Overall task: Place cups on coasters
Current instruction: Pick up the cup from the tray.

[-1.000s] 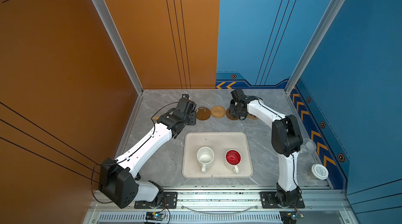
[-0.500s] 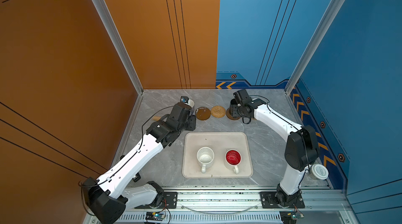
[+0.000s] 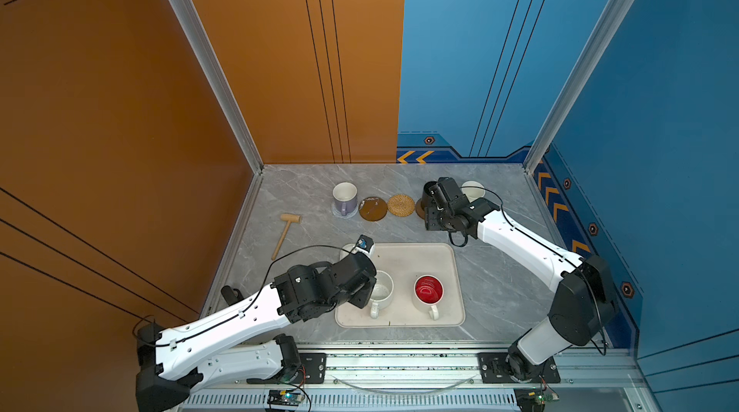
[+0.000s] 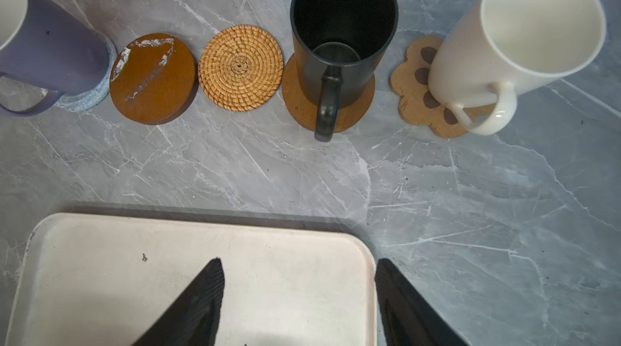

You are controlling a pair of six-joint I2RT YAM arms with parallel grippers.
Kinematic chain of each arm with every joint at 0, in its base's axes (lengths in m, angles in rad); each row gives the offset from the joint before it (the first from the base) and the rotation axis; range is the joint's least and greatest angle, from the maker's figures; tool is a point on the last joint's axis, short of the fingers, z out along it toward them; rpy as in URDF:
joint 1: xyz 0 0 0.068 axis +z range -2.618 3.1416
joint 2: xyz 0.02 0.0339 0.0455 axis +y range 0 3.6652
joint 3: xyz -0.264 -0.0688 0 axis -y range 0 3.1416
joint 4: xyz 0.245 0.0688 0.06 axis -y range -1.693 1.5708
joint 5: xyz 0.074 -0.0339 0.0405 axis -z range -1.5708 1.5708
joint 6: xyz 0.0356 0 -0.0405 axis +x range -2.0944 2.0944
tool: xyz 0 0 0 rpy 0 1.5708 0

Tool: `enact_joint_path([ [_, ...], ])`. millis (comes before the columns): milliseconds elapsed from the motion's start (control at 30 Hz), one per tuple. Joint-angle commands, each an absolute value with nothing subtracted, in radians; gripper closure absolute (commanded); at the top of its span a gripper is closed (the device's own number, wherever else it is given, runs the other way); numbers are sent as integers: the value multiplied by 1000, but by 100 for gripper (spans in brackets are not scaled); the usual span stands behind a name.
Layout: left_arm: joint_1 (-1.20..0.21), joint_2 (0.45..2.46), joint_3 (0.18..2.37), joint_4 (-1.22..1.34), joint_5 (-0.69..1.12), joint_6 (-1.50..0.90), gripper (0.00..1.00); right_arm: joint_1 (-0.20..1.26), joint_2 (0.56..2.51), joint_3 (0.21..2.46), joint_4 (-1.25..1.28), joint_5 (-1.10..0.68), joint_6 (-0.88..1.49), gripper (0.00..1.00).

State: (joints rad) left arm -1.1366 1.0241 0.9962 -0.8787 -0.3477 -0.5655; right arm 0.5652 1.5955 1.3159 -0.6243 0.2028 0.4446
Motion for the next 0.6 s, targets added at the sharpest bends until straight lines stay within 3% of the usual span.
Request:
enact_joint_path([
  [0, -1213, 1067, 1004, -968, -417, -658, 44, 578, 1558, 1288, -622, 234, 449, 30],
  [300, -1391, 1147, 1001, -1027, -476, -929, 46, 597, 1502, 1214, -580, 235, 452, 30],
  [567, -1446, 1274, 1023, -1031, -488, -1050, 46, 600, 1466, 1163, -565, 241, 449, 30],
])
